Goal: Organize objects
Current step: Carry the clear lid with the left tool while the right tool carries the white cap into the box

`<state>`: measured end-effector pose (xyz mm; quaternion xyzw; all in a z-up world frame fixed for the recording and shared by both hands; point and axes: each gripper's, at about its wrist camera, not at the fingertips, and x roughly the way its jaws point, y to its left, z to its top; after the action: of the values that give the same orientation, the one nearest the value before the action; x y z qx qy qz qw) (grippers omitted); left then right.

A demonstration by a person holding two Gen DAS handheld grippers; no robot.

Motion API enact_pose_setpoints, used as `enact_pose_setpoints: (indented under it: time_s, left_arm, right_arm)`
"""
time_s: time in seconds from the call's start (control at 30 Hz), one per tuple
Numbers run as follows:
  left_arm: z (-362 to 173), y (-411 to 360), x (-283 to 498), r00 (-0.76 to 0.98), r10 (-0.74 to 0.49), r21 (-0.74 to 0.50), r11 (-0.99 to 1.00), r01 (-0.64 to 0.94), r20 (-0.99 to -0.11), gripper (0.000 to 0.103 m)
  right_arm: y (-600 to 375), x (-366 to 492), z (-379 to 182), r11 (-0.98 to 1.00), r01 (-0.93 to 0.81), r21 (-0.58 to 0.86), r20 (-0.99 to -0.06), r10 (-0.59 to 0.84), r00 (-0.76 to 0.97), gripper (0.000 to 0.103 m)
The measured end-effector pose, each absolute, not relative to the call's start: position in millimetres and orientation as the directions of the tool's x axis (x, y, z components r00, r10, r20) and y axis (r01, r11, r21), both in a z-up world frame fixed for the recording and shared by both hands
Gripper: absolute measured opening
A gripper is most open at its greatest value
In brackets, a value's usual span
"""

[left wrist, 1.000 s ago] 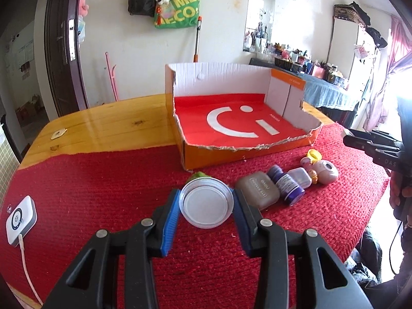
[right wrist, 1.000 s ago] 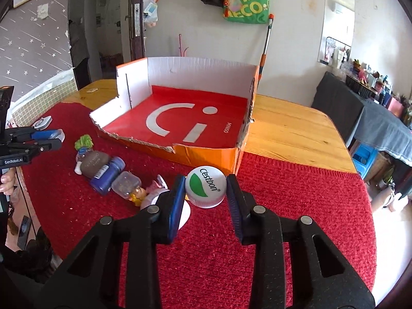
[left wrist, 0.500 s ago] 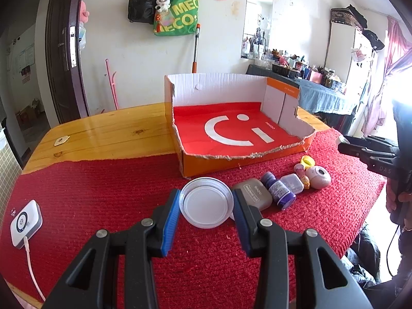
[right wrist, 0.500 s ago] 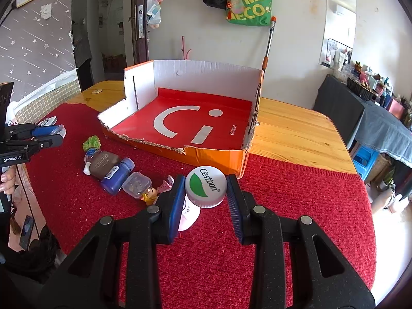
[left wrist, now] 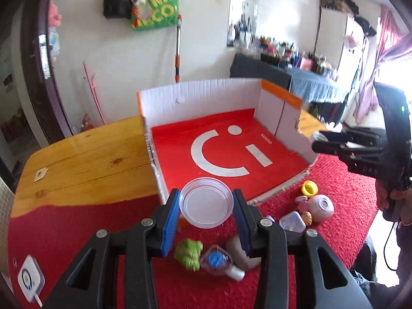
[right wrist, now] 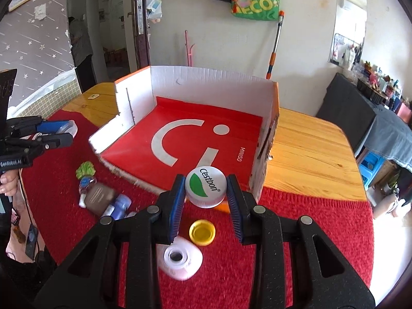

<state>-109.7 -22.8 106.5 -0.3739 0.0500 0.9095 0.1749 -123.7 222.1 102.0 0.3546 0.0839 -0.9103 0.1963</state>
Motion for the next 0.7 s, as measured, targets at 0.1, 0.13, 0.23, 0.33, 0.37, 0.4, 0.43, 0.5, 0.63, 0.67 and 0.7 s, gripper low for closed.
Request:
enact_pose_setpoints:
  time_s: [0.1,0.13,0.23,0.33,0.37,0.4,0.43,0.5,0.63,0.67,0.7]
  left_arm:
    - [100,-10,-135,-0.61,0.276,-0.035,-0.926,-0.376,-0.743,0.042]
    - [96,-6,-143,-0.595,0.271,-0.033,-0.925,-0.378,-0.757,0.042]
    - [88,3,-160,-0.571,0.253,-0.019,-0.923,-0.384,-0.781,0.042]
    - [78,12,-174,-0.542,0.226,0.011,-0.917,-0.399,-0.809,0.042]
    - [75,14,-176,-0.537,0.219,0.019,-0.915,-0.403,-0.815,0.042]
    - [70,15,-179,-0.525,0.209,0.026,-0.914,-0.406,-0.825,0.042]
    - [66,16,-183,-0.512,0.201,0.03,-0.913,-0.407,-0.835,0.042]
    - [56,17,-187,-0.488,0.186,0.036,-0.911,-0.411,-0.853,0.042]
    - [44,17,-190,-0.454,0.176,0.036,-0.906,-0.421,-0.874,0.042]
    - [42,17,-191,-0.449,0.176,0.035,-0.905,-0.423,-0.876,0.042]
    - [41,16,-192,-0.447,0.174,0.037,-0.904,-0.425,-0.878,0.042]
  right_arm:
    - [215,-151,99,-0.913,0.407,-0.004,-0.718,-0.28,-0.636,0.031]
    - [212,-159,97,-0.914,0.405,-0.007,-0.732,-0.271,-0.625,0.031]
    - [202,-179,89,-0.916,0.4,-0.024,-0.774,-0.236,-0.587,0.031]
    - [196,-191,80,-0.918,0.395,-0.026,-0.808,-0.214,-0.549,0.031]
    - [193,-194,77,-0.917,0.396,-0.044,-0.817,-0.196,-0.542,0.031]
    - [191,-195,74,-0.915,0.4,-0.051,-0.825,-0.187,-0.533,0.031]
    - [190,-196,70,-0.914,0.401,-0.064,-0.834,-0.172,-0.525,0.031]
    - [188,-198,62,-0.911,0.403,-0.085,-0.851,-0.145,-0.506,0.031]
    - [190,-201,48,-0.907,0.403,-0.119,-0.875,-0.096,-0.474,0.031]
    - [190,-202,46,-0.906,0.405,-0.122,-0.881,-0.089,-0.465,0.031]
    - [191,-203,44,-0.905,0.406,-0.128,-0.886,-0.081,-0.457,0.031]
